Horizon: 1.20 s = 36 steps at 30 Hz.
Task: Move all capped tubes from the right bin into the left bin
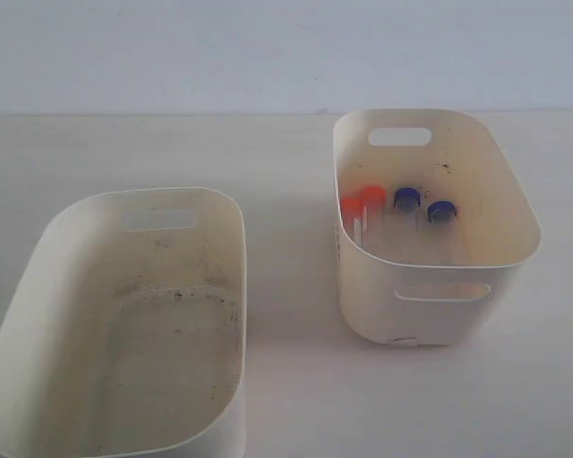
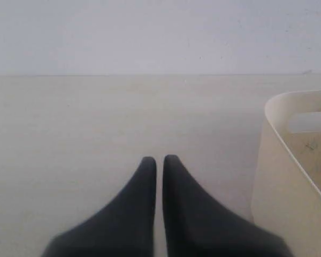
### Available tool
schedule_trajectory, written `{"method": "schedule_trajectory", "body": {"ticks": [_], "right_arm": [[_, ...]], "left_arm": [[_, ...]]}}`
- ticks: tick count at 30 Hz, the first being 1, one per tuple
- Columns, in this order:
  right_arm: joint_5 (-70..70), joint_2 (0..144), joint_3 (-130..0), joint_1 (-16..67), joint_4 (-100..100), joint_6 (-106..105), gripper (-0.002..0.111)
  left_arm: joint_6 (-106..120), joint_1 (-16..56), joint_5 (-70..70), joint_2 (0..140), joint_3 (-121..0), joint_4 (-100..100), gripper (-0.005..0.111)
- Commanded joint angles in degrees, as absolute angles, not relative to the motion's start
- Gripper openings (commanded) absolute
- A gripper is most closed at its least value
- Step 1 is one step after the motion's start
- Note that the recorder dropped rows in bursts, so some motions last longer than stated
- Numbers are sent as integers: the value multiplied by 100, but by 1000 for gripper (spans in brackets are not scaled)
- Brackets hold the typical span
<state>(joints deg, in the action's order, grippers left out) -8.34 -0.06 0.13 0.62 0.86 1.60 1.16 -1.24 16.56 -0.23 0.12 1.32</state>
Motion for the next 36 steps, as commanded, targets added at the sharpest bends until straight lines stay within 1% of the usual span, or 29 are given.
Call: {"method": "schedule_trajectory", "body": {"ticks": [1, 3, 6, 7, 9, 11, 14, 19, 21, 24, 27, 30, 32, 36], "right_arm": [[831, 0, 0, 52, 75, 150, 1], [1875, 0, 0, 52, 75, 150, 1], [4192, 0, 0, 52, 75, 150, 1], [4641, 0, 0, 52, 258, 150, 1], [4589, 0, -323, 52, 606, 159, 1], [3840, 0, -853, 52, 885, 123, 1], [1857, 246, -1749, 52, 932, -417, 1], [-2151, 1636, -3256, 52, 921, -651, 1], [-3306, 2234, -3596, 52, 936, -620, 1], [-4672, 2869, -3951, 52, 1309, 181, 1], [-5410, 3232, -4130, 52, 1357, 243, 1], [-5598, 3448, -4142, 52, 1309, 147, 1], [-5651, 3610, -4142, 52, 1384, -348, 1], [-5621, 4269, -4457, 52, 1996, -1044, 1]], "left_arm": [[92, -144, 1627, 0, 0, 151, 4], [92, -144, 1627, 0, 0, 151, 4], [92, -144, 1627, 0, 0, 151, 4], [92, -144, 1627, 0, 0, 151, 4], [92, -144, 1627, 0, 0, 151, 4], [92, -144, 1627, 0, 0, 151, 4], [92, -144, 1627, 0, 0, 151, 4], [92, -144, 1627, 0, 0, 151, 4], [92, -144, 1627, 0, 0, 151, 4], [92, -144, 1627, 0, 0, 151, 4], [92, -144, 1627, 0, 0, 151, 4], [92, -144, 1627, 0, 0, 151, 4], [92, -144, 1627, 0, 0, 151, 4], [92, -144, 1627, 0, 0, 151, 4]]}}
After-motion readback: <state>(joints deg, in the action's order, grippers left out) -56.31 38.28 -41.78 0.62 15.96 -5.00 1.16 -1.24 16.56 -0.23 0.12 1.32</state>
